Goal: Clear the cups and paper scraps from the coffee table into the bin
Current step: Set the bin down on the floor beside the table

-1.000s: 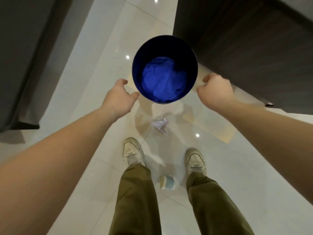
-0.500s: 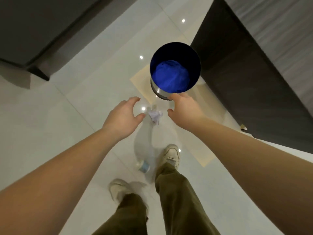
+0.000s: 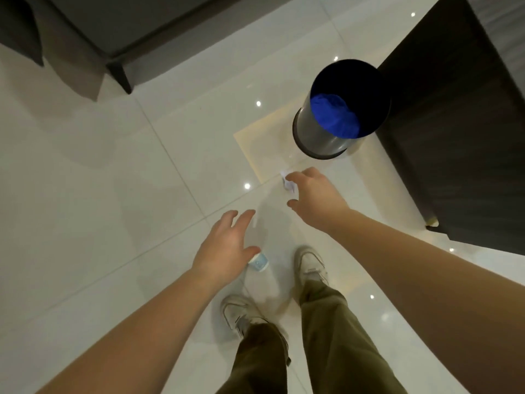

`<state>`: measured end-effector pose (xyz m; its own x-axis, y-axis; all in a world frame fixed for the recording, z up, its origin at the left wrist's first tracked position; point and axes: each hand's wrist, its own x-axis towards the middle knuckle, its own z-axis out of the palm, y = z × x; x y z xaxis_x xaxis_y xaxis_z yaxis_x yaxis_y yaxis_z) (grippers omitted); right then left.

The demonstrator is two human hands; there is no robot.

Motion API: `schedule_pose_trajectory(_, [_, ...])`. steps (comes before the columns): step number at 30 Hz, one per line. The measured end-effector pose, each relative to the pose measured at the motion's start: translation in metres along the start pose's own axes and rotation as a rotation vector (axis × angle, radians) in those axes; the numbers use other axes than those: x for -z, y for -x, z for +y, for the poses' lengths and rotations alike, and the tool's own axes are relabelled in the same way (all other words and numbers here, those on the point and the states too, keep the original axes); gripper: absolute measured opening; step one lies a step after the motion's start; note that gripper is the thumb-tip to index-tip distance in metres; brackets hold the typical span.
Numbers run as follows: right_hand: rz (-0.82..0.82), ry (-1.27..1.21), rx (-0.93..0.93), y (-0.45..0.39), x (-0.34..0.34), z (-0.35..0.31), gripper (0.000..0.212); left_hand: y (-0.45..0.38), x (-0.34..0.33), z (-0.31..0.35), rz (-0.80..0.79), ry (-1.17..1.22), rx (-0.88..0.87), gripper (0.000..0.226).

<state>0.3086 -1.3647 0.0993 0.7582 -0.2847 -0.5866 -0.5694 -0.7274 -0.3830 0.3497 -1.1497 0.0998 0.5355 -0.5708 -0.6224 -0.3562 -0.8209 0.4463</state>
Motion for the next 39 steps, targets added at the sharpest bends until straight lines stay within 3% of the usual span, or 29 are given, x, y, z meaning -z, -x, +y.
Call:
schedule_pose_trajectory(6, [-0.056, 0.119, 0.025, -0.019, -0.053, 0.025, 0.072, 0.005, -0.078, -0.038, -0.002, -0.138, -0.023, 0.074])
schedule_pose_trajectory(14, [-0.122, 0.241, 0.067, -0.078, -0.115, 0.085, 0.079, -0.052, -0.182, -0.081, -0.198, -0.217, 0.059, 0.096])
schedule_pose_trajectory(20, [-0.091, 0.243, 0.085, -0.137, -0.161, 0.115, 0.089, -0.096, -0.241, -0.097, -0.306, -0.758, -0.263, 0.086])
schedule_pose_trajectory(26, [-0.090, 0.306, 0.058, -0.186, -0.200, 0.135, 0.095, -0.122, -0.271, -0.108, -0.409, -0.850, -0.385, 0.063])
schedule_pose_trajectory(29, [-0.093, 0.326, 0.051, -0.203, -0.209, 0.144, 0.087, -0.131, -0.274, -0.118, -0.345, -0.818, -0.418, 0.050])
schedule_pose_trajectory(33, [-0.014, 0.335, 0.096, -0.217, -0.222, 0.156, 0.052, -0.137, -0.275, -0.123, -0.278, -0.878, -0.470, 0.016])
schedule_pose_trajectory(36, [0.059, 0.302, 0.074, -0.219, -0.232, 0.164, 0.036, -0.141, -0.279, -0.133, -0.247, -0.911, -0.504, 0.020])
schedule_pose_trajectory(39, [0.070, 0.404, 0.136, -0.217, -0.236, 0.173, 0.039, -0.141, -0.282, -0.140, -0.132, -0.882, -0.559, 0.032])
